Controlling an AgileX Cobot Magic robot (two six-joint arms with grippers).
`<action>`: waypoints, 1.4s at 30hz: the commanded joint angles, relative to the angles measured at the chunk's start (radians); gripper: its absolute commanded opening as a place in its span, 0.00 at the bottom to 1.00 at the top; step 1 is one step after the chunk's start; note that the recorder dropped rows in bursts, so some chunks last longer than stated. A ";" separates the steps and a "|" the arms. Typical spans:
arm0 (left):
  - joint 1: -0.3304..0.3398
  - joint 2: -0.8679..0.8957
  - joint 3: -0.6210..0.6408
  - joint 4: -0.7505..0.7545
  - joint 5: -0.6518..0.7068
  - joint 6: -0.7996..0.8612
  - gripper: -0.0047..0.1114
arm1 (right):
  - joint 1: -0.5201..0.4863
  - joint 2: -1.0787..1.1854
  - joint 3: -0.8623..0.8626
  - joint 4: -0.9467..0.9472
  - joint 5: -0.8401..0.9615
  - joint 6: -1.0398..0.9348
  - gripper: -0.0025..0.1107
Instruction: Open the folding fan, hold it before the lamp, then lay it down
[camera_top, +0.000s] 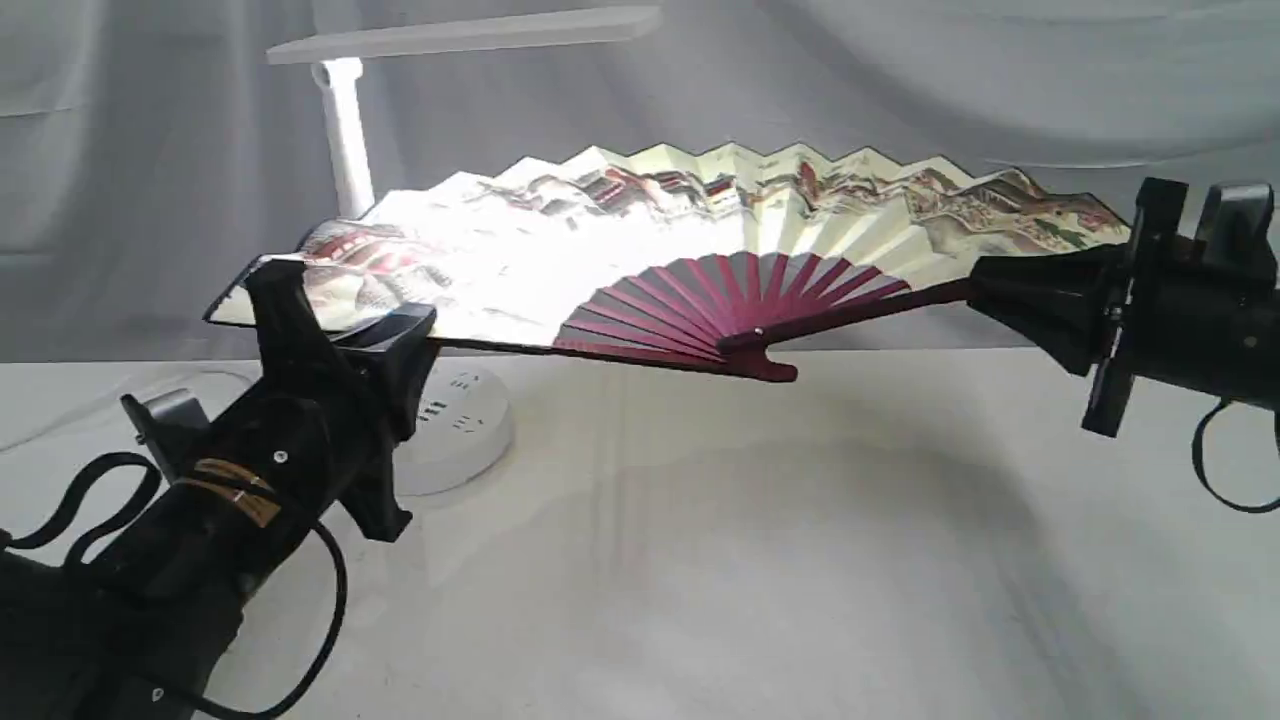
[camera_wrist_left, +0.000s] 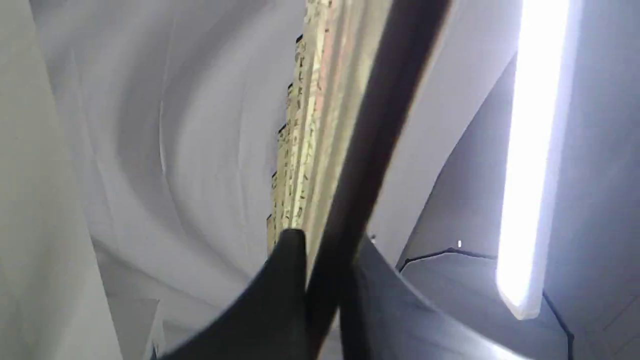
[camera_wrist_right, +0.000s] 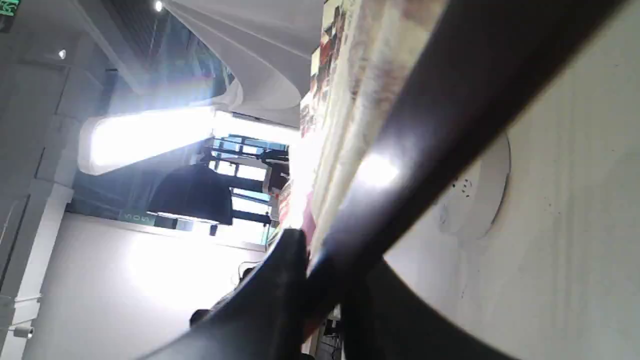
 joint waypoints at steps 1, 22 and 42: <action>0.028 -0.041 -0.001 -0.154 -0.121 -0.075 0.04 | 0.011 -0.021 -0.001 -0.026 -0.083 -0.035 0.02; 0.029 -0.165 0.013 -0.188 -0.087 -0.098 0.04 | 0.048 -0.169 -0.001 -0.026 -0.083 0.045 0.02; 0.111 -0.217 0.013 -0.101 0.077 -0.101 0.04 | 0.048 -0.180 -0.001 -0.026 -0.083 0.117 0.02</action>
